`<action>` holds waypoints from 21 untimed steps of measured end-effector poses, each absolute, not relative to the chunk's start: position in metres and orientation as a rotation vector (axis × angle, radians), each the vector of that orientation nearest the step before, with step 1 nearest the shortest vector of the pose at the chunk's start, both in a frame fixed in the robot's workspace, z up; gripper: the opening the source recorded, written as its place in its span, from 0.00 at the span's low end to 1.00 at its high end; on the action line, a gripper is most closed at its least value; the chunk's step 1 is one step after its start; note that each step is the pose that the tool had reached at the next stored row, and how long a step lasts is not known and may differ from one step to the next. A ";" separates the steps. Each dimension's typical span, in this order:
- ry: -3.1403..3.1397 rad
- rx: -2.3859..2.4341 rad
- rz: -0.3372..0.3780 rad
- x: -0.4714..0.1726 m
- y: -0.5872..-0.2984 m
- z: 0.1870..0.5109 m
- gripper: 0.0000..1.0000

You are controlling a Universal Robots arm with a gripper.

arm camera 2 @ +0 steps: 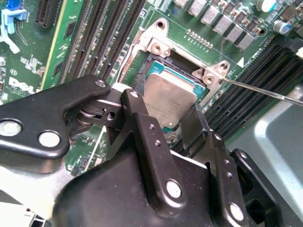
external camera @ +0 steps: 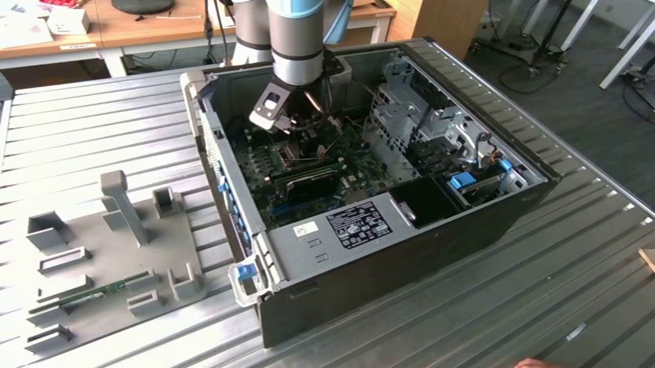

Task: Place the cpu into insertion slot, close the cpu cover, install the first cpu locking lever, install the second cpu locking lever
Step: 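Place the cpu into insertion slot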

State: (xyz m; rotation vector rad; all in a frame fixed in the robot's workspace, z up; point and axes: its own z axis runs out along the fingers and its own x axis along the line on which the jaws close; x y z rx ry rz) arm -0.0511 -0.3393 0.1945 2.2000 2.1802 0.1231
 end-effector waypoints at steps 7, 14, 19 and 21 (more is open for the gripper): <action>2.180 2.200 0.123 -0.051 -0.341 0.194 0.54; 2.180 2.200 0.123 -0.051 -0.341 0.193 0.54; 2.180 2.200 0.123 -0.051 -0.341 0.192 0.54; 2.180 2.200 0.123 -0.051 -0.341 0.192 0.54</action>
